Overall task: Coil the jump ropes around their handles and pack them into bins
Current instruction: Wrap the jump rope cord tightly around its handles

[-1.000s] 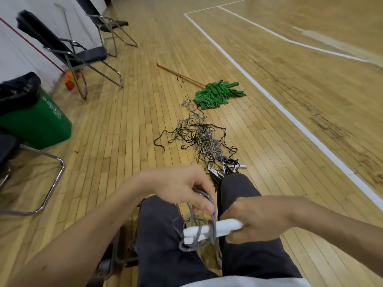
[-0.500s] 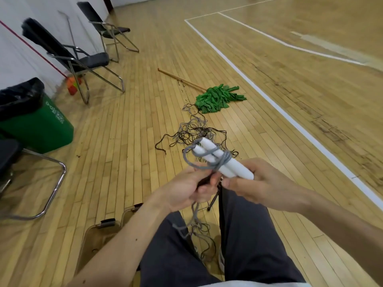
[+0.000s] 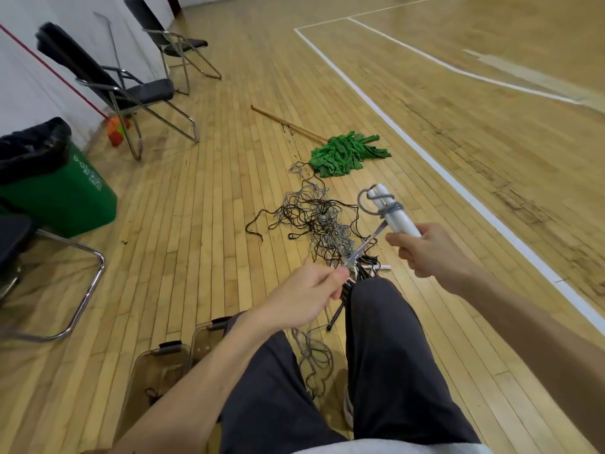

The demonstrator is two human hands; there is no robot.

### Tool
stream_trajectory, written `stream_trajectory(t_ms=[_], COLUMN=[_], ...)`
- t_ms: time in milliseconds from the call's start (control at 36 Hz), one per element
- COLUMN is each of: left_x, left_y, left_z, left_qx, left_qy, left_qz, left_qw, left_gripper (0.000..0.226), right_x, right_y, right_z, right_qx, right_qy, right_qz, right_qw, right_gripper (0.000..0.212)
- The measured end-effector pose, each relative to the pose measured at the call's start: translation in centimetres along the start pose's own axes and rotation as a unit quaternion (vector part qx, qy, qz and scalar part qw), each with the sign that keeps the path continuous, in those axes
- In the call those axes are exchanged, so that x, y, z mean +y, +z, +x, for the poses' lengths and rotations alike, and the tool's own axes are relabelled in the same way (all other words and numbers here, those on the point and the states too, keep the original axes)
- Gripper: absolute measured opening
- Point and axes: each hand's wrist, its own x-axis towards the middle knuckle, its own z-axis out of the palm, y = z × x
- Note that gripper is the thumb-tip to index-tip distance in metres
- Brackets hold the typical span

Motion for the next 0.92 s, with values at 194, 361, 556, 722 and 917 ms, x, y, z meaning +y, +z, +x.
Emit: stream_trajectory(t_ms=[194,361,556,722,917], left_x=[2.1,4.3,5.1,4.8,4.1], left_y=[-1.4,-4.0,-6.5,-7.3,-7.3], left_z=[-0.6,-0.9,-0.9,-0.6,0.8], left_qx=[0.023,0.007,-0.034,-0.033,-0.024], left_qy=[0.024,0.068,0.137,0.161,0.173], left_qz=[0.291,0.422,0.470,0.456,0.369], left_qw=[0.956,0.904,0.871,0.875,0.913], left_gripper=[0.040,0.041,0.038,0.043,0.040], right_x=[3.5,5.5,4.4,3.4,2.0], right_y=[1.2,4.0,5.3,5.2,5.9], right_z=[1.6,0.0,-2.3,-3.0,-4.4], right_qx=[-0.005,-0.065,-0.322,-0.467,-0.524], right_qy=[0.039,-0.014,0.134,0.198,0.192], right_qz=[-0.078,-0.237,-0.188,-0.226,-0.274], right_qw=[0.996,0.969,0.918,0.832,0.783], right_gripper=[0.018,0.026,0.019,0.021,0.025])
